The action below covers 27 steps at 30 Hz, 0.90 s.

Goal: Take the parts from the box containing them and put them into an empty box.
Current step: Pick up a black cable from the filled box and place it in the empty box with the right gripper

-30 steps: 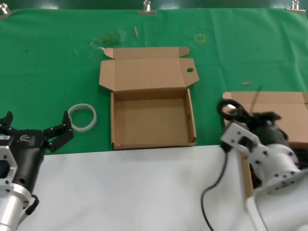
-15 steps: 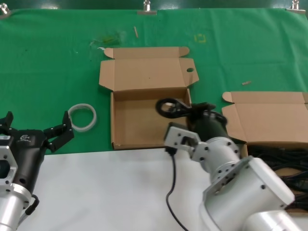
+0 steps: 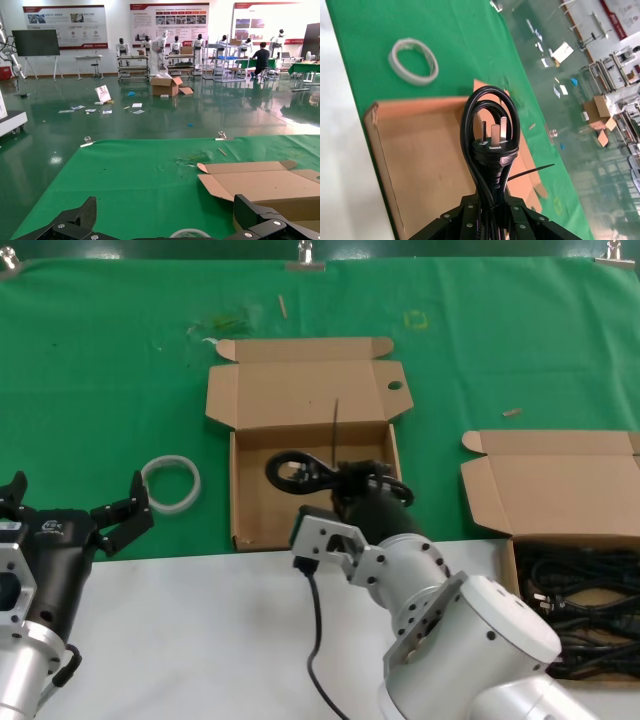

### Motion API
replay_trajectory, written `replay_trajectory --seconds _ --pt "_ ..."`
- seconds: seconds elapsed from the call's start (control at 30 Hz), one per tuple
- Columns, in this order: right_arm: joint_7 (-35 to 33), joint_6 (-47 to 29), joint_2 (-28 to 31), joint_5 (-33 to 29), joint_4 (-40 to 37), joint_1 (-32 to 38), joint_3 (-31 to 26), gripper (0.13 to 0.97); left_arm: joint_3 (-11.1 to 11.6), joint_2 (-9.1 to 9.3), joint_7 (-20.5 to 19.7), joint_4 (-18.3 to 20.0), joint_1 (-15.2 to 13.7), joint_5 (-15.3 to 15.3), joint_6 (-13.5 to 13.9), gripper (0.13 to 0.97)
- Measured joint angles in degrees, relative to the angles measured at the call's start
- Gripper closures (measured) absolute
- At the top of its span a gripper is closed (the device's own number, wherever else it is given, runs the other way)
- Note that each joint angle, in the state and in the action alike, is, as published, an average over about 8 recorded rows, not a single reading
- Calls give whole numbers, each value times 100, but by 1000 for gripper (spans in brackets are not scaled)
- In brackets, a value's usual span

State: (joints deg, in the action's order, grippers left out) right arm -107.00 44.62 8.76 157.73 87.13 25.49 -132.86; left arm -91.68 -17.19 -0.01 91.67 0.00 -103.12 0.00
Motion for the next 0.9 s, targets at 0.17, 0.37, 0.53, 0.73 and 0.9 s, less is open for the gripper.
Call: replay_trajectory --seconds 0.17,0.37,0.53,0.73,0.9 --pt "399 -106 1 0 -117 121 -197 891 0 0 0 0 0 0 0 132" --pt "890 -217 4 0 -279 233 -364 891 0 0 0 0 0 0 0 132" --pt "1120 -262 13 0 -356 268 -420 891 0 0 0 0 0 0 0 132" --pt "1141 -266 40 0 -365 271 -424 877 0 0 0 0 0 0 0 132" --pt "1142 -266 67 0 -365 271 -424 841 0 0 0 0 0 0 0 132"
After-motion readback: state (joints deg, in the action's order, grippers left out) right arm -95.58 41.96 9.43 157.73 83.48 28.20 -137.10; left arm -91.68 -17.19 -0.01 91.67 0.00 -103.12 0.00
